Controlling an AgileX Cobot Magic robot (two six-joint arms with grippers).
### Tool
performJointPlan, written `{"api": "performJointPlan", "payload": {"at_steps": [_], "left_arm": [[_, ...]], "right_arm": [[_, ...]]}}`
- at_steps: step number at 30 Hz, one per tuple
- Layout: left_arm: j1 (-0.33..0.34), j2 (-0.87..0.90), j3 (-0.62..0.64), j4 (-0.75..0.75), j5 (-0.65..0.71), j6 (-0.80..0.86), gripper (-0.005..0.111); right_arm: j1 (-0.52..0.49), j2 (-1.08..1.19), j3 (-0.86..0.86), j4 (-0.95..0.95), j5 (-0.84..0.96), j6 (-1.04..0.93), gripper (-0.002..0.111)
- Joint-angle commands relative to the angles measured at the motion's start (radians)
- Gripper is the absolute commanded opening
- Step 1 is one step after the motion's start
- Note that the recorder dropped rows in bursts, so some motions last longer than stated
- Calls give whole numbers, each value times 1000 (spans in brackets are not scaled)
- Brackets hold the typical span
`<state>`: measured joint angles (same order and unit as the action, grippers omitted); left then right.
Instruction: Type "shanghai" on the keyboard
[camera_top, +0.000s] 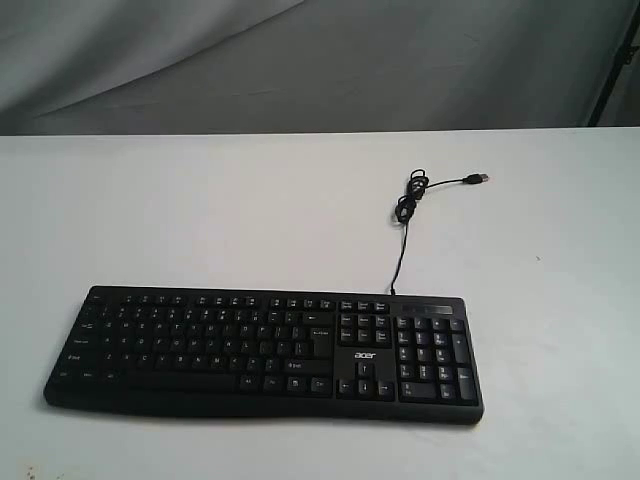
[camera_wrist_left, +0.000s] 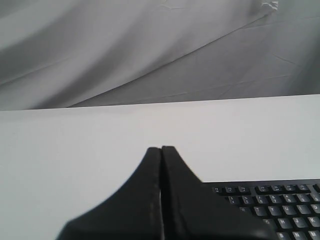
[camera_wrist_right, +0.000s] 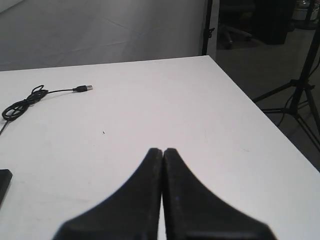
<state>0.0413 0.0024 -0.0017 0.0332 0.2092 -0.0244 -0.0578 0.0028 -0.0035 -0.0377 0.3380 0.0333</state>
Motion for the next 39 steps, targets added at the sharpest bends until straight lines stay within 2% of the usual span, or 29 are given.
{"api": "performJointPlan", "payload": {"at_steps": [1,6,12,14,19,21,23,25,33,36,39], "left_arm": [[-6,-2,2,-5,-11,-2,0],[-6,-2,2,-5,-11,-2,0],[-6,-2,2,-5,-11,-2,0],[-6,-2,2,-5,-11,-2,0],[-6,-2,2,-5,-11,-2,0],[-6,-2,2,-5,-11,-2,0],[-6,-2,2,-5,-11,-2,0],[-6,-2,2,-5,-11,-2,0],[-6,-2,2,-5,-11,-2,0],[-6,-2,2,-5,-11,-2,0],[-6,-2,2,-5,-11,-2,0]], "right_arm": [[-2,-3,4,-64,-171,-26,0],[-2,-3,4,-60,-423,-26,0],[-2,-3,4,-55,-474,-24,0],[-2,-3,4,-33,-575,-14,0],[-2,-3,4,72,-1032,419,0],[-2,-3,-40,48,-1042,458,0],[-2,-3,-154,-6,-926,475,0],[-2,69,-303,-35,-736,475,0],[0,558,-859,-219,-212,446,0],[12,739,-1072,-192,51,191,0],[42,918,-1260,-1,323,-89,0]]}}
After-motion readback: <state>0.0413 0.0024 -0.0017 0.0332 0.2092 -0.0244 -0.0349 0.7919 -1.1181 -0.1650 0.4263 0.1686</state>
